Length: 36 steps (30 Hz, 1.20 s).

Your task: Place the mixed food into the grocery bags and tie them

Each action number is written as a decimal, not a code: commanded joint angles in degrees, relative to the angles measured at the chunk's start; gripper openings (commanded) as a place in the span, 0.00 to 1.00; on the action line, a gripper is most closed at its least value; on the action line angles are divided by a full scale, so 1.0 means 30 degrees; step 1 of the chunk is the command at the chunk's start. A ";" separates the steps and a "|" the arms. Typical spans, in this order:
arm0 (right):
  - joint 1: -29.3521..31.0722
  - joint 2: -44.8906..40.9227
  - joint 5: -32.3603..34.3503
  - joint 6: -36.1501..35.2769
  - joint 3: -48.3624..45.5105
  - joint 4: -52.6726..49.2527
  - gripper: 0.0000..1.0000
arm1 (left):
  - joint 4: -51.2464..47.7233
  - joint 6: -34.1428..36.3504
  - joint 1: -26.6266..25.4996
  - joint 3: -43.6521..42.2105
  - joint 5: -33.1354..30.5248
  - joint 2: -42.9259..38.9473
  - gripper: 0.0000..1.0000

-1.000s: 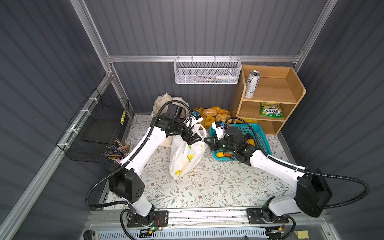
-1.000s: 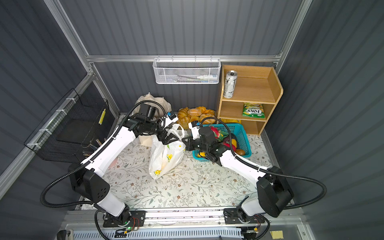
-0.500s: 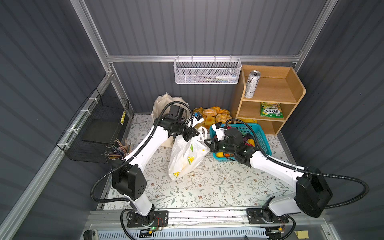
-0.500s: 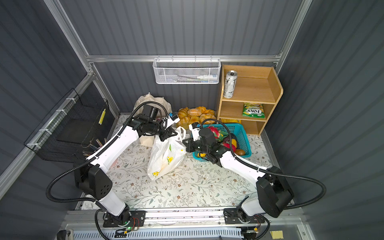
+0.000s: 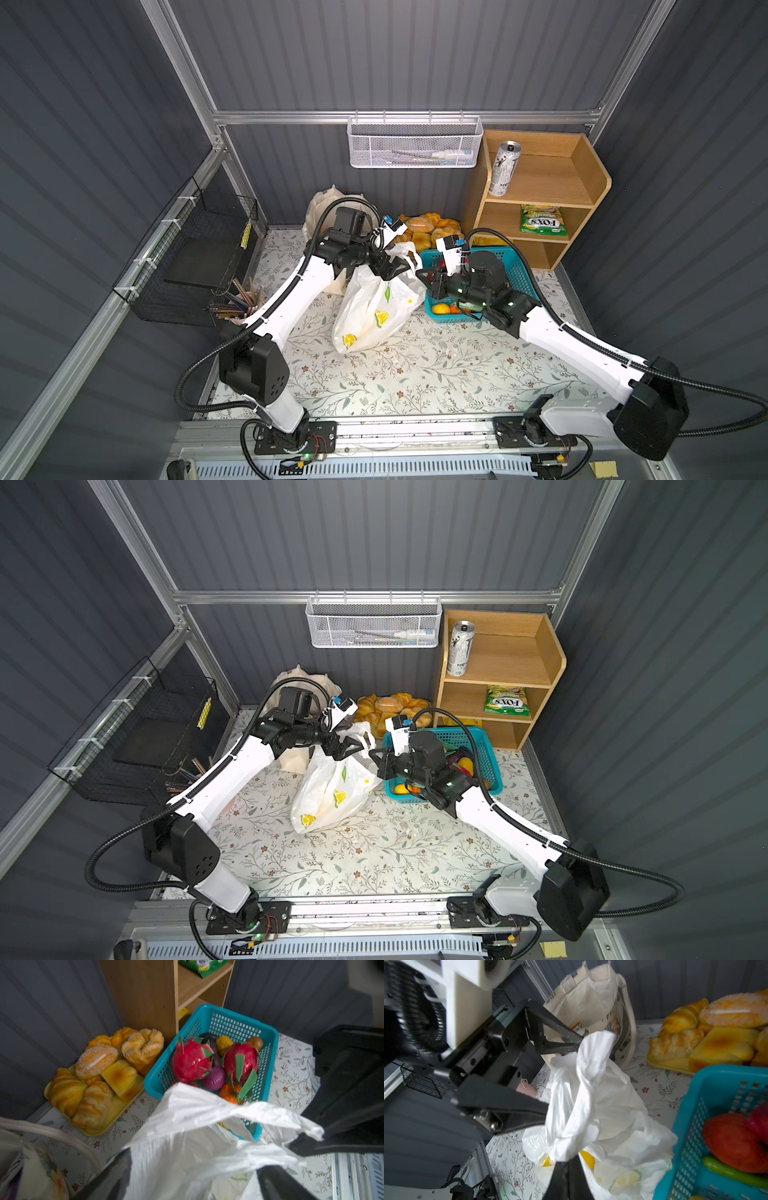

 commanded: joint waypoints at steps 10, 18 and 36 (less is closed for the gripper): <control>-0.0675 0.0302 0.0117 -0.2115 0.4323 -0.3325 0.00 | 1.1209 -0.5699 -0.0065 -0.5129 -0.5544 -0.4910 1.00; -0.0808 0.0966 -0.0680 -0.4090 0.8161 -0.7242 0.00 | 1.1986 -0.2999 -0.0066 -0.5698 -0.4458 -0.5476 0.84; -0.0162 0.2519 -0.0170 -0.6459 1.1837 -1.1667 0.00 | 1.4994 -0.2037 -0.0383 -0.6412 0.1834 -0.5063 1.00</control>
